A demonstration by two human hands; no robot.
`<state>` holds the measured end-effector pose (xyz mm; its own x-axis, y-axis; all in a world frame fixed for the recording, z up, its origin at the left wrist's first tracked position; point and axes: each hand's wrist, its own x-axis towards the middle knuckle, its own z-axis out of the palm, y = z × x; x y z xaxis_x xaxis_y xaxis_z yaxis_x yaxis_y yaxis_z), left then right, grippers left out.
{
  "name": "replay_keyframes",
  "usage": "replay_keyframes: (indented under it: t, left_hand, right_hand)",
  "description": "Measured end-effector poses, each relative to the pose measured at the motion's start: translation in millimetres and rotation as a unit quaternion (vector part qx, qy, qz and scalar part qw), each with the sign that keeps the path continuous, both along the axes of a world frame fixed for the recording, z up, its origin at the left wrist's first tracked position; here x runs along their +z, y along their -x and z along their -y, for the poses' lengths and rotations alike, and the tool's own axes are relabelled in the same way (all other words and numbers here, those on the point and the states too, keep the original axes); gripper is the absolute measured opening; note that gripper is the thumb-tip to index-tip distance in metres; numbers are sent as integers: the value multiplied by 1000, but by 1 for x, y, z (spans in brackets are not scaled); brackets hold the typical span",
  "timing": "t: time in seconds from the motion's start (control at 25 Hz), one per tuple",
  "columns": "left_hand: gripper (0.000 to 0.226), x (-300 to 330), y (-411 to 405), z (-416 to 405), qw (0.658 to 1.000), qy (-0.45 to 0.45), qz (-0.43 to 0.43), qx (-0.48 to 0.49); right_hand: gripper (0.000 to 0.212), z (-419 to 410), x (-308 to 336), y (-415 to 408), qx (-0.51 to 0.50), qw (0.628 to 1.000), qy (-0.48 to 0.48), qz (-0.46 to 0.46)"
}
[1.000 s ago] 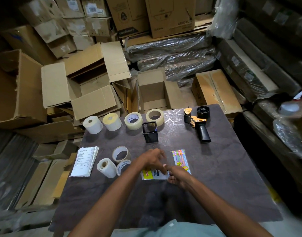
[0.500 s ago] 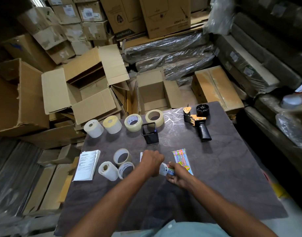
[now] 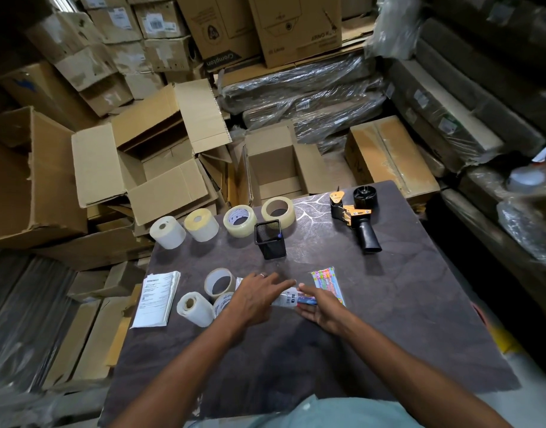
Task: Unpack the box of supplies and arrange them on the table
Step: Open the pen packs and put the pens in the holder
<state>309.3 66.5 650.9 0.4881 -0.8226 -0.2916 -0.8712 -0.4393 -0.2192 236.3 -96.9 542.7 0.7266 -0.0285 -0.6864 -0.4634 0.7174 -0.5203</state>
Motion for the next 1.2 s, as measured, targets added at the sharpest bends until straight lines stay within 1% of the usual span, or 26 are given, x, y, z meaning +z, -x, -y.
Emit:
replay_keyframes:
  t: [0.16,0.28,0.4,0.52,0.64,0.72,0.8,0.92,1.04,1.12,1.2]
  left_hand:
    - [87,-6,-8,-13,1000,2,-16,-2]
    - [92,-15,-14,-21,1000,-2,-10,-19]
    - [100,-23,-16,-27,1000,1,6,-27]
    - [97,-26,-12,-23,1000,10,9,-26]
    - [91,-28,-8,-15,999,22,19,-23]
    - [92,-33,-10,-16,1000,15,17,-16]
    - [96,-38,-11,-20,1000,7,3,8]
    - [93,-46,-8,-21,997,21,-45,64]
    - [87,-56,-4,-25,984,51,-97,142]
    - [84,-64,-3,-28,976,64,-122,170]
    - [85,-70,-3,-28,967,78,-151,191]
  right_hand:
    - [30,2,7,3,45,997,-20,53]
    - [29,7,10,7,92,993,16,74]
    - [27,14,9,10,85,994,34,66]
    - [35,16,10,11,63,996,10,68]
    - [30,12,14,12,71,993,21,92]
    - [30,12,13,13,70,992,44,97]
    - [32,16,10,13,57,992,59,93]
    - [26,26,7,15,30,996,58,64]
    - [27,45,9,16,47,991,113,44]
    - [32,59,13,17,57,986,152,44]
    - [33,73,18,18,46,986,153,50]
